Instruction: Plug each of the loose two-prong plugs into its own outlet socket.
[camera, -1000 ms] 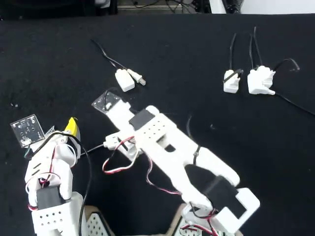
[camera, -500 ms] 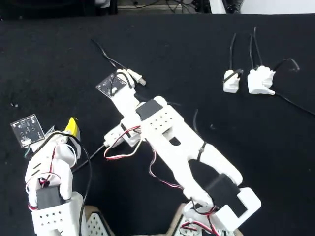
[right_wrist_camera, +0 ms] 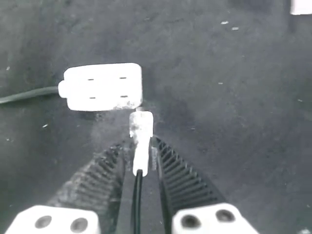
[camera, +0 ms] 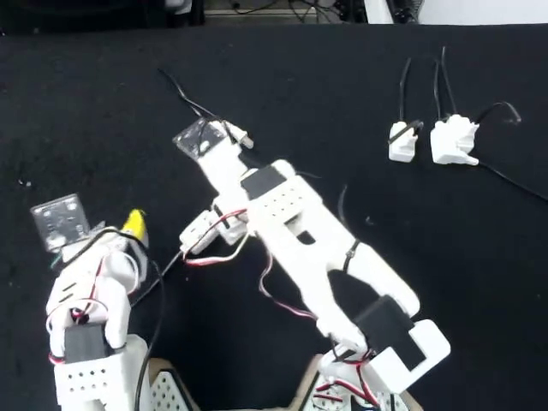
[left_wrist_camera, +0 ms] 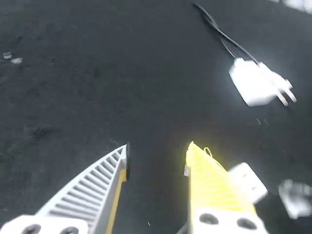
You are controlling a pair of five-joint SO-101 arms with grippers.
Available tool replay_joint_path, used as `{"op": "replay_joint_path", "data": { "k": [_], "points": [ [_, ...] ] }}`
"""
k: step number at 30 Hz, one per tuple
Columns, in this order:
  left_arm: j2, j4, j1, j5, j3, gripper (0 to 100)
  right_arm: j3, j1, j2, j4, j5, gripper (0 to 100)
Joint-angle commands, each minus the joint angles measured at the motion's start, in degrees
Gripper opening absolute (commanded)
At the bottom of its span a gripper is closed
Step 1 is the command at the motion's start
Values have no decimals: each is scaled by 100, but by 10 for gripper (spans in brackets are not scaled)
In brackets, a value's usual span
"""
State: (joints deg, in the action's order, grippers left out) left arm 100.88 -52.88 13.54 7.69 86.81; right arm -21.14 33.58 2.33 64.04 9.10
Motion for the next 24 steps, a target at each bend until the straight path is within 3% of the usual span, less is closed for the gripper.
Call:
{"op": "replay_joint_path", "data": {
  "k": [1,11,19,24],
  "points": [
    [-826,79,-514,-387,-593,210,602,-264,189,466,158,11],
    [-3253,747,-585,-475,-1314,210,1481,-651,215,1477,325,11],
    [-4360,2084,-1323,-440,-1077,210,1420,-651,268,1741,316,11],
    [-4958,2857,-1411,-105,-1077,210,1341,-677,268,1767,316,11]
  ]
}}
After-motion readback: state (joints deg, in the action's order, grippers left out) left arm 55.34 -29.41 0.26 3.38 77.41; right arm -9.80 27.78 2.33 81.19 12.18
